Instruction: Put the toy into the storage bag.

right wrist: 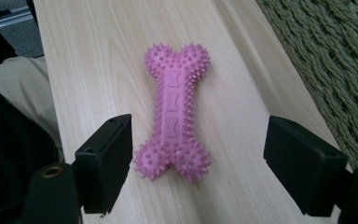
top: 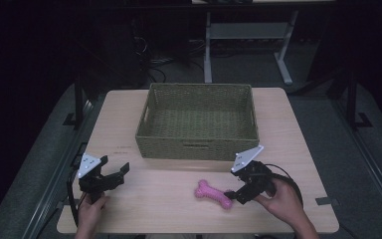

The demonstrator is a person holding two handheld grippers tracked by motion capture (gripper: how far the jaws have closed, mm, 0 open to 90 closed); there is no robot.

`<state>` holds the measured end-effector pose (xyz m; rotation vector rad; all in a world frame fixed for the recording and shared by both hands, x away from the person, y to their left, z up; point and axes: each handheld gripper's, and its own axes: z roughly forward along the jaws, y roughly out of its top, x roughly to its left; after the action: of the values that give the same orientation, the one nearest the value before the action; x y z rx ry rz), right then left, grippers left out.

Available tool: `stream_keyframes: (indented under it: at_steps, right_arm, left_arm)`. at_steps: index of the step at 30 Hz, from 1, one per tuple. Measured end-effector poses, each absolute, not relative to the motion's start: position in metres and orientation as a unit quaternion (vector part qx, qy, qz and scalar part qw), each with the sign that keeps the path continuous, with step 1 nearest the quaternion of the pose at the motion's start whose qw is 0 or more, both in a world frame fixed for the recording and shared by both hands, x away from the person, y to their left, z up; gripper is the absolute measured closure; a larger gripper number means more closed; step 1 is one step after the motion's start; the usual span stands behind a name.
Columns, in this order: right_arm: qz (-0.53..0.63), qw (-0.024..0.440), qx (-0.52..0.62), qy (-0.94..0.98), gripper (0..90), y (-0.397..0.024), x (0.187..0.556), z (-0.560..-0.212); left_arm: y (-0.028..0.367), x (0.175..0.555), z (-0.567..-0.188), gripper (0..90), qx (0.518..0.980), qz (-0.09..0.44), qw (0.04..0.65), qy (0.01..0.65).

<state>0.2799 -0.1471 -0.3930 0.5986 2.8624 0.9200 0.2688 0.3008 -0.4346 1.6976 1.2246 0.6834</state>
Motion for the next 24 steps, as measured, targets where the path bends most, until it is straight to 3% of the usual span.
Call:
stream_keyframes:
  at_steps: [24]
  right_arm:
    - [0.254, 0.001, 0.174, 0.951, 27.3, -0.103, 0.291, -0.418]
  left_arm:
    - [0.302, 0.269, -0.434, 12.9, 0.686, 0.276, 0.455, 0.497]
